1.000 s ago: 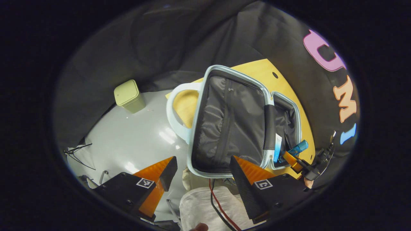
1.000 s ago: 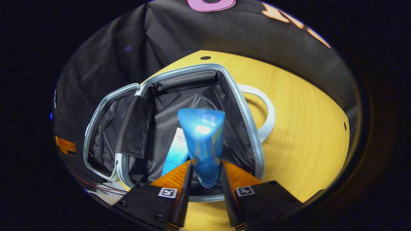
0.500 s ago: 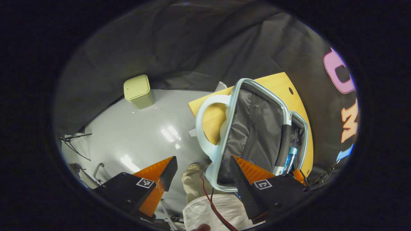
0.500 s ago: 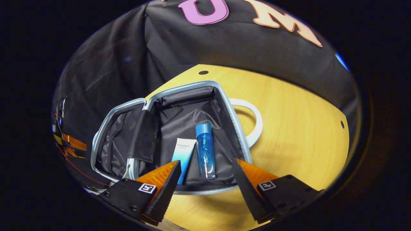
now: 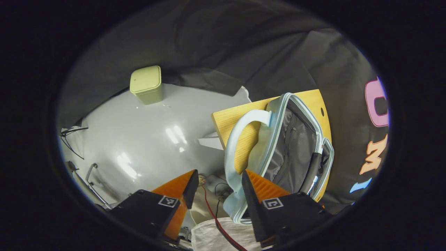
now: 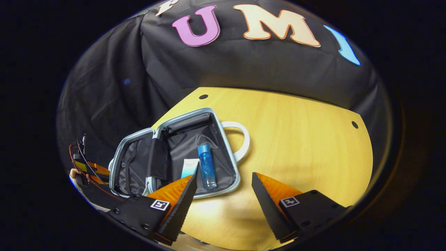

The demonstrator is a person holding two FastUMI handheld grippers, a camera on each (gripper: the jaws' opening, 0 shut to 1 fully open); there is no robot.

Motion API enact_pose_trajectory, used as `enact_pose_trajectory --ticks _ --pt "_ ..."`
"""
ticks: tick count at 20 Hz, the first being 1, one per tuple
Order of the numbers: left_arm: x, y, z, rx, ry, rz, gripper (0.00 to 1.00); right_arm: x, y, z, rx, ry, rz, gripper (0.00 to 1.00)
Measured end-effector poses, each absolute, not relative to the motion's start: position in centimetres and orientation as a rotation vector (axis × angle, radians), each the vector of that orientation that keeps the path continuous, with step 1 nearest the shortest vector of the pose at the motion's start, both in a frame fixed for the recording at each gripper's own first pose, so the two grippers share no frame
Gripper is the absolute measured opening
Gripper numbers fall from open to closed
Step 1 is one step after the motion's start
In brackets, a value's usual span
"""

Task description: First open the suitcase, pack the skin care products into it, and then close the suitcase.

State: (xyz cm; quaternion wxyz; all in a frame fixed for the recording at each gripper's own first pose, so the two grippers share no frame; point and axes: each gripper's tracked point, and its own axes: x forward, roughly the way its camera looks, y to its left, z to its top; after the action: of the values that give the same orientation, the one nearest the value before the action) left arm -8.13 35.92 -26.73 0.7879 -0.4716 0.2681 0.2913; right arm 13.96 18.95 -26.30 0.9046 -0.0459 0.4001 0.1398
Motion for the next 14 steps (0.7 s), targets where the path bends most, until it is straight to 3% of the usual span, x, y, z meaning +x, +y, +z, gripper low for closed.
enact_pose_trajectory --ticks 2,8,9,10,11,12,14 --pt "-7.3 35.9 -26.7 -1.03 0.567 0.596 0.6 13.7 17.8 -26.0 -0.106 0.829 0.263 0.95" --pt "-6.5 36.9 -26.9 -0.987 0.594 0.596 0.45 13.1 16.5 -26.0 -0.115 0.84 0.23 0.99" --pt "-6.2 37.1 -26.9 -0.987 0.596 0.596 0.34 13.1 16.5 -25.9 -0.117 0.841 0.232 0.95" --pt "-6.0 37.3 -27.0 -0.985 0.6 0.599 0.4 13.1 16.5 -26.0 -0.12 0.843 0.232 0.95" --pt "-5.8 37.6 -27.2 -0.983 0.606 0.606 0.27 13.0 16.5 -26.0 -0.125 0.845 0.232 0.95" --pt "-5.5 37.8 -27.3 -0.989 0.606 0.607 0.31 13.0 16.5 -26.1 -0.131 0.845 0.232 0.95" --pt "-5.3 38.0 -27.6 -0.993 0.625 0.616 0.08 12.9 16.5 -26.2 -0.135 0.85 0.228 0.95"
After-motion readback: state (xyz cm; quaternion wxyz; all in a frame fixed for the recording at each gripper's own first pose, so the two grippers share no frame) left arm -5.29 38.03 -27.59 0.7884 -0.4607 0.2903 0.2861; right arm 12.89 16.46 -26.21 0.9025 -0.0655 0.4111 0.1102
